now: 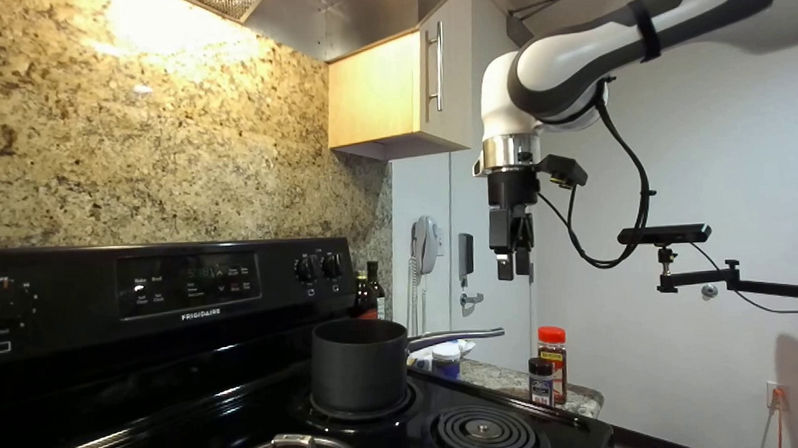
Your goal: Pick up the bottle from the base top and put it on the stove
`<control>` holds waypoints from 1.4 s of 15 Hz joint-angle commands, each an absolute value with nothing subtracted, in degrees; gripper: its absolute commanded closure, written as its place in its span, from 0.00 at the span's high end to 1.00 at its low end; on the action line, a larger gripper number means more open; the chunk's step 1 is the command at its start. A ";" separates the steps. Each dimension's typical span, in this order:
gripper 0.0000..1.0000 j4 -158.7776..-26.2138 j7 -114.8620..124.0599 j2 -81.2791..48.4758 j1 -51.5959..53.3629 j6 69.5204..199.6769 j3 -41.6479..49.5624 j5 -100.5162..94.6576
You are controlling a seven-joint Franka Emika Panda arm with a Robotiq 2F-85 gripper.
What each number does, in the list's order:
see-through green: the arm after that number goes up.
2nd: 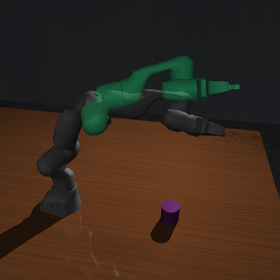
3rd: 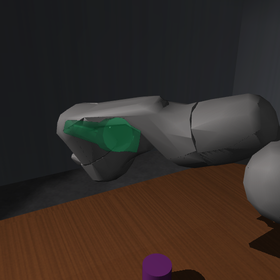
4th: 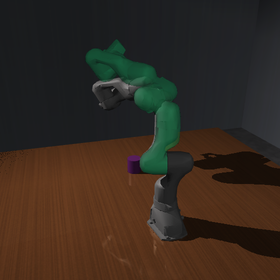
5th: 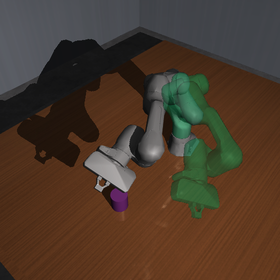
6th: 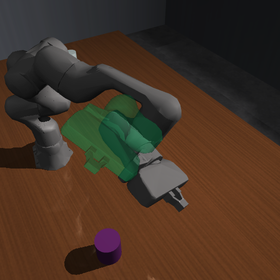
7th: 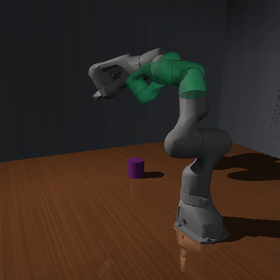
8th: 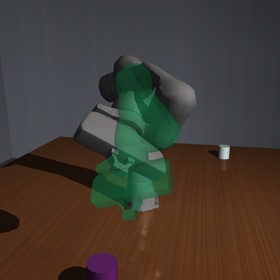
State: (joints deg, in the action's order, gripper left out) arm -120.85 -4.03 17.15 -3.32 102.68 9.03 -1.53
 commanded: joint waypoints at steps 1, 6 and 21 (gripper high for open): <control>1.00 -120.71 -3.90 15.25 -5.81 105.48 9.66 -1.95; 1.00 -122.60 -6.26 14.57 -8.44 109.94 12.13 -2.61; 1.00 -128.42 -12.48 7.85 -11.77 121.07 16.48 -5.97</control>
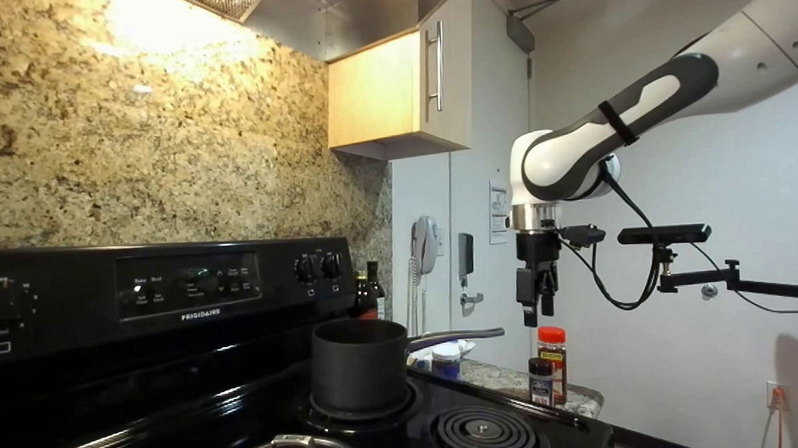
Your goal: Pick up the bottle from the base top and put it on the stove
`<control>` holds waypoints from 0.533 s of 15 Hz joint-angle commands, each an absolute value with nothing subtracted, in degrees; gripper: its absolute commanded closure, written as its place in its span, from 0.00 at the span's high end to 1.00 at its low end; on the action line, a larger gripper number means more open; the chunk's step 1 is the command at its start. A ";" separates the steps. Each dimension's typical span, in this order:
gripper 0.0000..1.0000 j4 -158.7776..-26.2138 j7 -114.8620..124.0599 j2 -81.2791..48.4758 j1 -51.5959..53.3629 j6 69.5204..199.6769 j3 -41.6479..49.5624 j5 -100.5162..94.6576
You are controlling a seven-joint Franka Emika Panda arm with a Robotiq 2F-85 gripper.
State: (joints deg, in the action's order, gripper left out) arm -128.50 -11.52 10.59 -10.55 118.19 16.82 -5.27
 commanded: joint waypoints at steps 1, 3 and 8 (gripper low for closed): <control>1.00 -128.31 -12.74 7.07 -11.72 121.44 16.58 -5.18; 1.00 -128.40 -11.66 8.08 -11.62 120.06 16.05 -4.91; 1.00 -127.74 -12.27 7.04 -11.18 119.53 15.60 -4.83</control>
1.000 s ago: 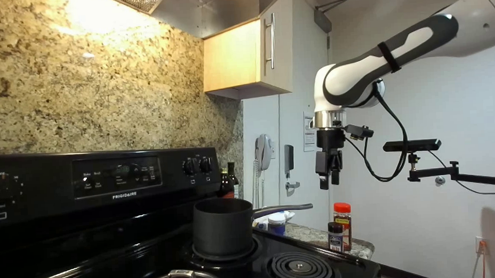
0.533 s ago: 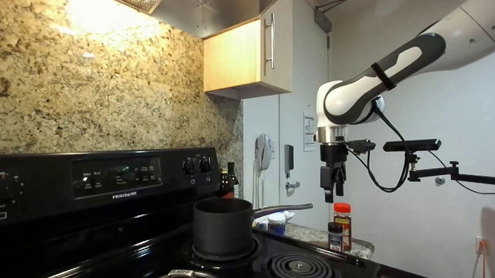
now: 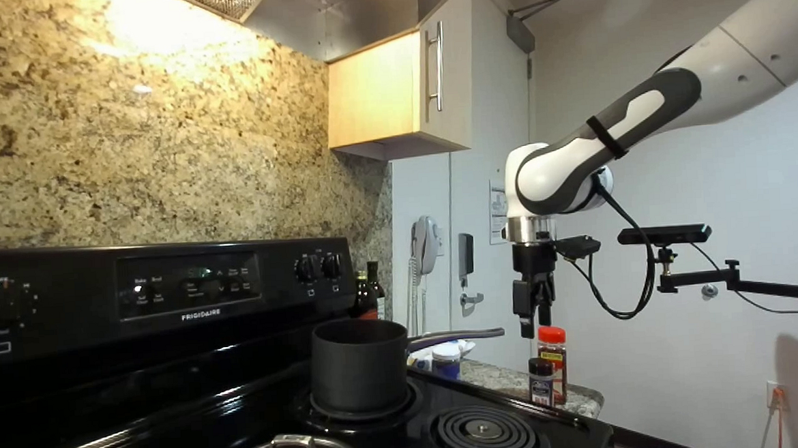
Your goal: Pick up the bottle from the base top and put it on the stove
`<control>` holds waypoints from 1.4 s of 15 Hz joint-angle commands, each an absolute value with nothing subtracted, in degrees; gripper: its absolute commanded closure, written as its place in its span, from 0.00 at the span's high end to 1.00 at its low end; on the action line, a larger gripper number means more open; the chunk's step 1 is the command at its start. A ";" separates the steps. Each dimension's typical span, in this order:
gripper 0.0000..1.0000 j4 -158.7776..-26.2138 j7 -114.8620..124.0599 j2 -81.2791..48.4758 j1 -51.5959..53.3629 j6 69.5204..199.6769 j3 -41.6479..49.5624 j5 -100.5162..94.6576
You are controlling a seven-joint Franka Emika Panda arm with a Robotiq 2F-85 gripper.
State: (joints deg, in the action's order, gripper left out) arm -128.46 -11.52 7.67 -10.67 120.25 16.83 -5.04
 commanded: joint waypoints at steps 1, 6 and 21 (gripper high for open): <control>1.00 -127.03 -11.87 6.28 -10.98 119.48 15.37 -4.33; 1.00 -124.79 -12.40 2.71 -11.79 118.99 15.99 -0.36; 1.00 -121.02 -16.19 -5.55 -15.29 117.53 17.09 3.44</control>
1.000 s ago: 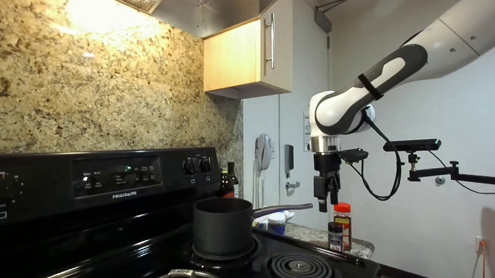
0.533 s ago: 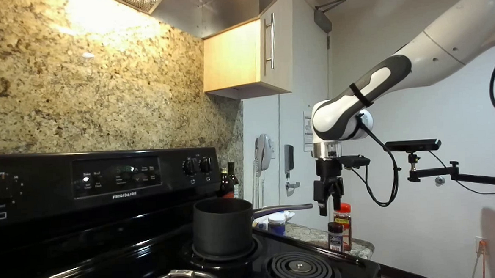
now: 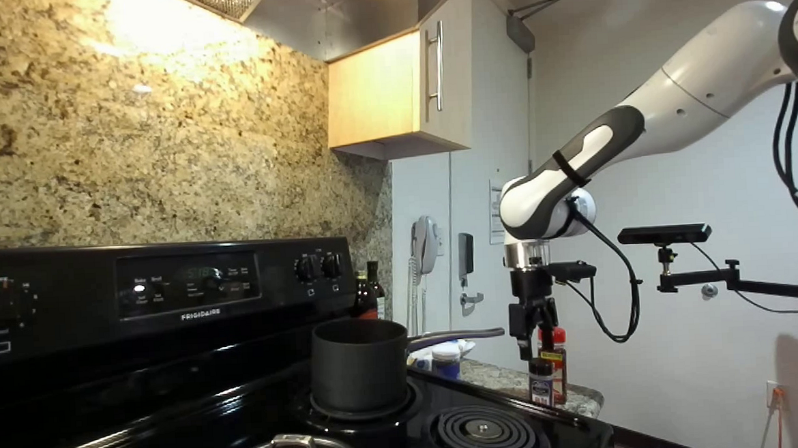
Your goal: Pick up the bottle from the base top and put it on the stove
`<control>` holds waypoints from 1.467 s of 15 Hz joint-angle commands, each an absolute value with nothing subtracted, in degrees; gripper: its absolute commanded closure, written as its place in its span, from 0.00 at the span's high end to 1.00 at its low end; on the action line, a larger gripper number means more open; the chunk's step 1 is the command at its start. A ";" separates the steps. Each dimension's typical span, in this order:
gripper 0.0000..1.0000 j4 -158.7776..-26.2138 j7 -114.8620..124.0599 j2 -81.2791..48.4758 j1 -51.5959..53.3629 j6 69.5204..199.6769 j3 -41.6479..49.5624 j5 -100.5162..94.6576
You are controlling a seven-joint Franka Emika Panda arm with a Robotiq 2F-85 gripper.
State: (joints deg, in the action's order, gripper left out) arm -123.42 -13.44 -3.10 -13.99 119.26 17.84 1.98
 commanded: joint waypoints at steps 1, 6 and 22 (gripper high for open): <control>1.00 -120.72 -16.64 -6.11 -15.44 117.36 17.07 3.47; 0.95 -119.09 -18.87 -8.61 -16.83 116.99 17.05 6.04; 0.24 -117.13 -18.07 -8.06 -17.79 111.87 16.29 6.79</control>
State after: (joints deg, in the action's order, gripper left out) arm -118.23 -18.02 -9.02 -16.86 114.30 16.83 6.65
